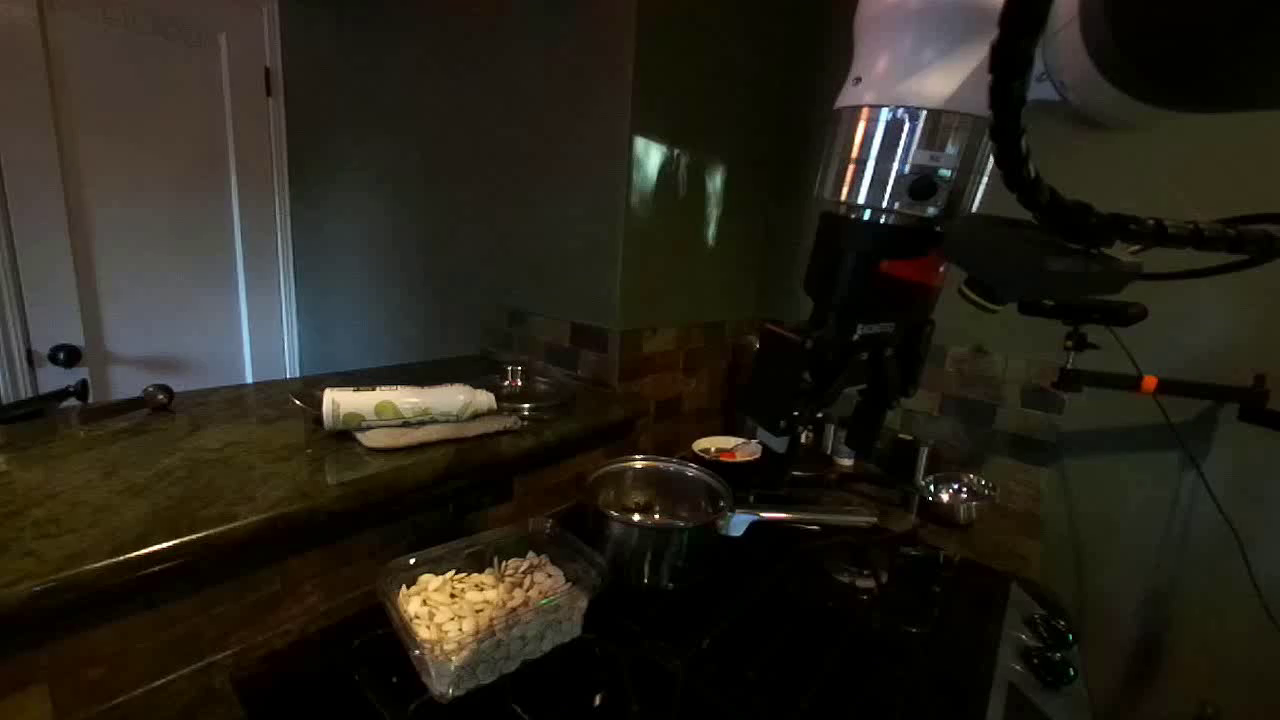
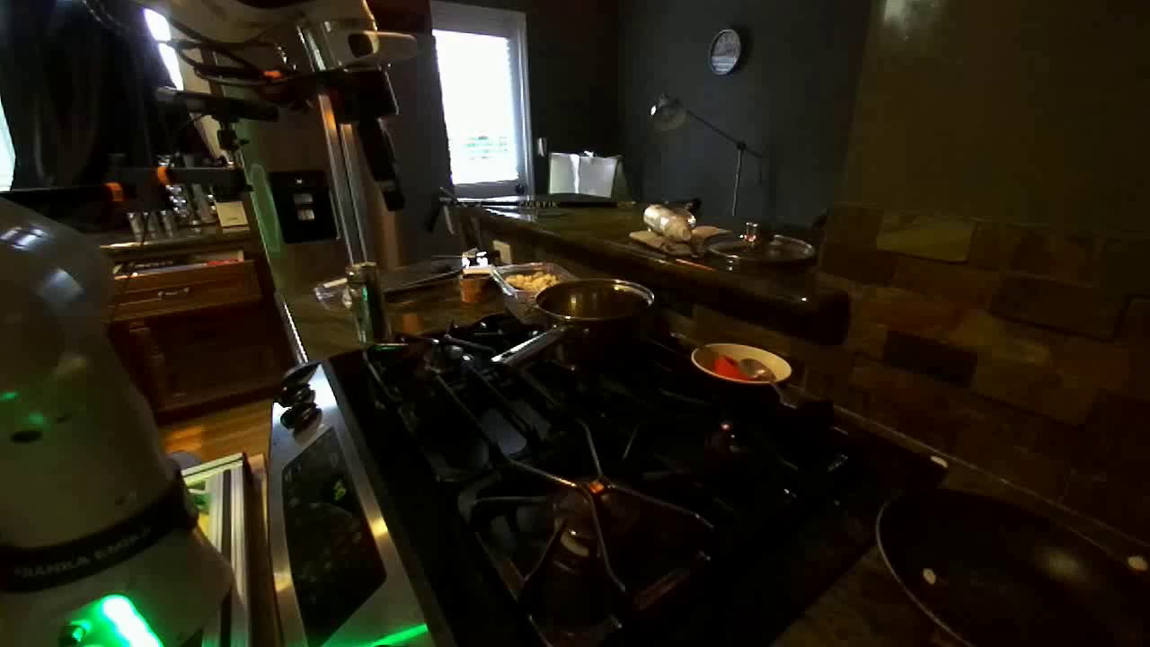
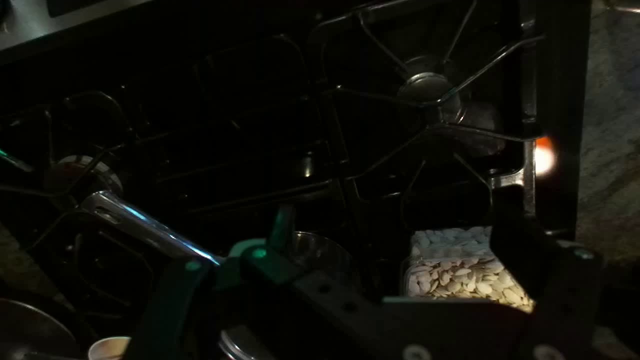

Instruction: Empty some of the grains into the pot then place the container on the counter

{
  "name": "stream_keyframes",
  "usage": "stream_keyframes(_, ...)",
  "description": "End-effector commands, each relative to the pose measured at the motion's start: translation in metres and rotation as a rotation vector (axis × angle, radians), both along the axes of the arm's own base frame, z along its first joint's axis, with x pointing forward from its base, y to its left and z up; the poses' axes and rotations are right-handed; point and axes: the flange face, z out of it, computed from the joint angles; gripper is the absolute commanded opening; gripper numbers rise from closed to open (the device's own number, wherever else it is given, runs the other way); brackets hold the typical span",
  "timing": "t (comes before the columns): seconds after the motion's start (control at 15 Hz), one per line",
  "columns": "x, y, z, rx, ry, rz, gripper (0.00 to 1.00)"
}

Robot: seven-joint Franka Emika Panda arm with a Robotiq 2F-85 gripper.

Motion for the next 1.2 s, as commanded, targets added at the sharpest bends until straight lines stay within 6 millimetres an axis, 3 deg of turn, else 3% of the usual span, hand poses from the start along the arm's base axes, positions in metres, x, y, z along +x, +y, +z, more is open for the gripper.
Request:
stream_keyframes(0.0,0.000,0.000,0.001,0.000,0.001,0.000,1.00)
stream_keyframes(0.27,0.000,0.000,0.001,0.000,0.001,0.000,1.00)
stream_keyframes(0.4,0.014,0.012,0.001,0.052,-0.037,0.001,1.00)
stream_keyframes(0.6,0.047,0.036,0.001,0.087,-0.122,0.083,1.00)
stream_keyframes(0.87,0.101,0.073,-0.023,0.081,-0.137,0.220,1.00)
stream_keyframes(1.13,0.151,0.079,-0.047,-0.021,-0.031,0.286,1.00)
